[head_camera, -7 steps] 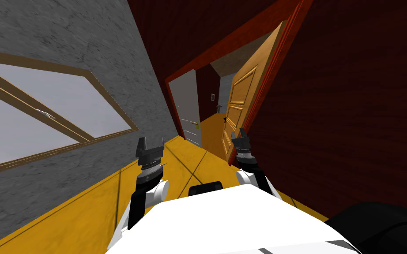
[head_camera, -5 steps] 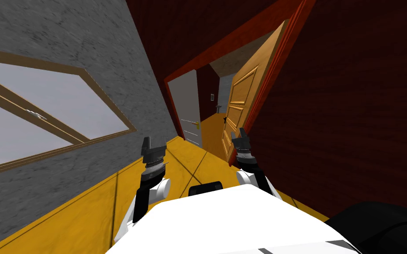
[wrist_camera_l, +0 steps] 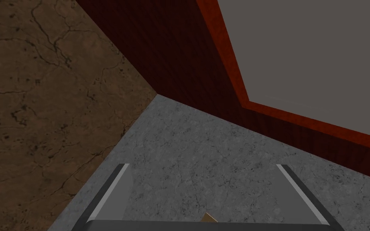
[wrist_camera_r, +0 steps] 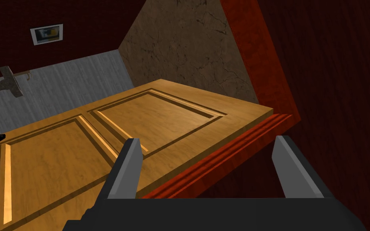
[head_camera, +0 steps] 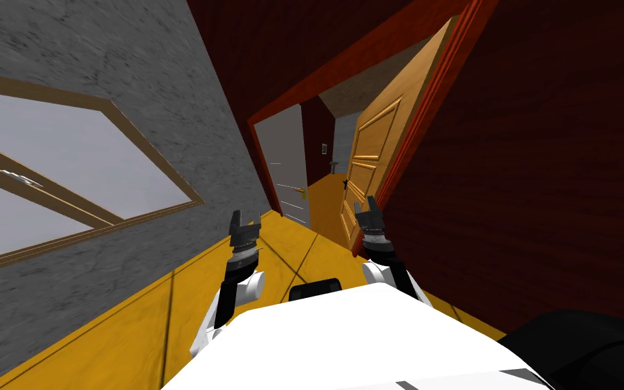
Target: Push the door open
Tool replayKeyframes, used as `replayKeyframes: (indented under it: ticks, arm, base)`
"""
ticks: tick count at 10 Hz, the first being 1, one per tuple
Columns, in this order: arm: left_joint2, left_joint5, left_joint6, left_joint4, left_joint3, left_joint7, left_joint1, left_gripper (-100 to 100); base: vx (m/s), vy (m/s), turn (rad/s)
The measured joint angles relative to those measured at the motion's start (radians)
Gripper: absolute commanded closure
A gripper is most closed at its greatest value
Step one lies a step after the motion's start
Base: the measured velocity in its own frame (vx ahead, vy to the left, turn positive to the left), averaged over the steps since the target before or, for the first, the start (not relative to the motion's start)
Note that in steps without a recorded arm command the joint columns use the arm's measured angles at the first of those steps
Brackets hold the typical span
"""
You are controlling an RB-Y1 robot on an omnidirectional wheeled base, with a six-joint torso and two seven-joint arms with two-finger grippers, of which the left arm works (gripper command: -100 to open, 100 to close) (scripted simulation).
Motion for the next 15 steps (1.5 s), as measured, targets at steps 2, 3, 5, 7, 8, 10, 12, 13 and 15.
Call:
replayKeyframes:
  ticks: [2, 3, 5, 7, 8, 10, 12, 13, 15]
  arm:
    - [0.004, -0.001, 0.006, 0.039, -0.003, 0.0, -0.028, -100]
    - [0.007, -0.002, 0.012, 0.056, -0.005, 0.0, -0.041, -100]
    - [0.015, -0.001, 0.016, 0.101, -0.006, 0.004, -0.067, -100]
    - [0.012, -0.007, 0.026, 0.147, -0.018, -0.001, -0.101, -100]
    - [0.013, -0.008, 0.031, 0.163, -0.023, -0.002, -0.11, -100]
    - [0.019, -0.009, 0.029, 0.214, -0.028, 0.001, -0.135, -100]
    - [0.021, -0.012, 0.03, 0.281, -0.034, -0.001, -0.176, -100]
    - [0.021, -0.013, 0.035, 0.308, -0.037, 0.0, -0.194, -100]
    - [0.025, -0.015, 0.046, 0.349, -0.045, 0.001, -0.219, -100]
  base:
    - [0.066, 0.052, -0.042]
    - [0.082, 0.058, -0.052]
    - [0.091, 0.056, -0.048]
    - [0.092, 0.062, -0.059]
    - [0.09, 0.084, -0.057]
    - [0.09, 0.07, -0.054]
    - [0.08, 0.066, -0.06]
    - [0.087, 0.073, -0.056]
    - [0.094, 0.08, -0.06]
